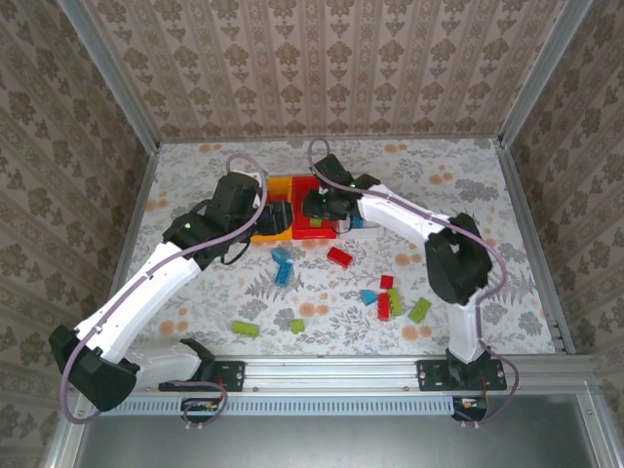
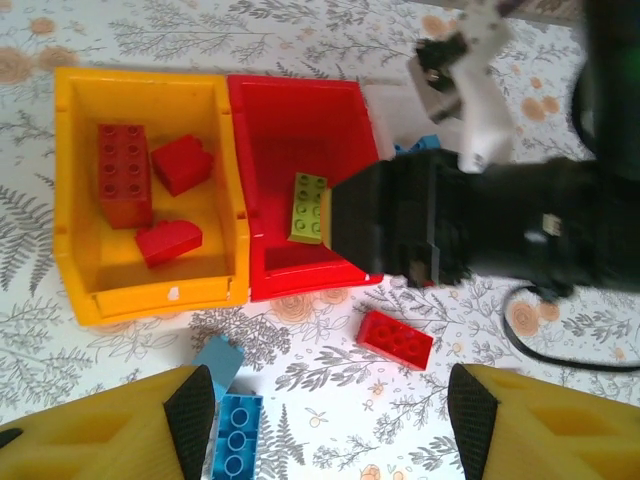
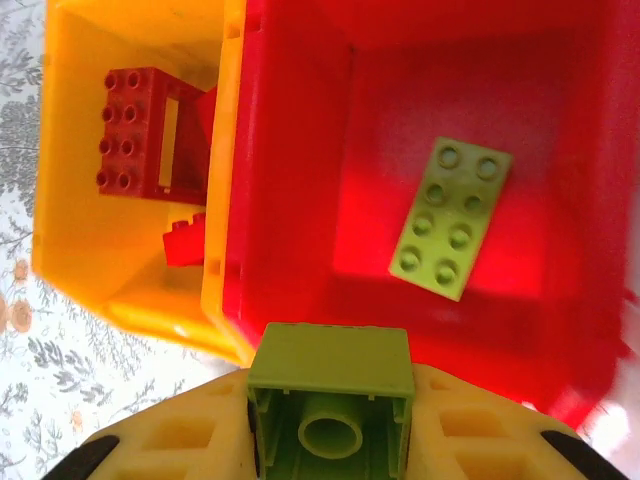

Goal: Sort the legos into containers by color

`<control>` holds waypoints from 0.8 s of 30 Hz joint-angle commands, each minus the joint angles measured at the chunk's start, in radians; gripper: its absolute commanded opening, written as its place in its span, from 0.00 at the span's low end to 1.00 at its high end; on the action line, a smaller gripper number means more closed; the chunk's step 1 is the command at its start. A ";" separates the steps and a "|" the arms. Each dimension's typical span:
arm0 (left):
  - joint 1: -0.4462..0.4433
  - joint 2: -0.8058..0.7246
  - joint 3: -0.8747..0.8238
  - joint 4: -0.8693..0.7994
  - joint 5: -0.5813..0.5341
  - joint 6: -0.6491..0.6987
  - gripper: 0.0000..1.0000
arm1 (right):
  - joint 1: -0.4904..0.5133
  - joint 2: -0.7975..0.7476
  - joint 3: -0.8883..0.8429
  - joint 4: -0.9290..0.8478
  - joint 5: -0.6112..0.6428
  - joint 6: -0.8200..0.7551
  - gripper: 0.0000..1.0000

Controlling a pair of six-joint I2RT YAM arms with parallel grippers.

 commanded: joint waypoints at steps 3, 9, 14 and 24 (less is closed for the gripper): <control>0.017 -0.043 -0.070 -0.079 0.012 -0.040 0.66 | -0.013 0.132 0.153 -0.114 -0.061 0.027 0.29; 0.018 -0.045 -0.157 -0.072 0.098 -0.033 0.64 | -0.015 0.188 0.210 -0.128 -0.084 0.041 0.44; 0.016 -0.031 -0.192 -0.049 0.126 -0.024 0.64 | -0.015 0.170 0.214 -0.134 -0.088 0.040 0.54; -0.015 0.056 -0.161 0.016 0.194 0.028 0.65 | -0.015 -0.004 0.130 -0.146 0.003 -0.009 0.53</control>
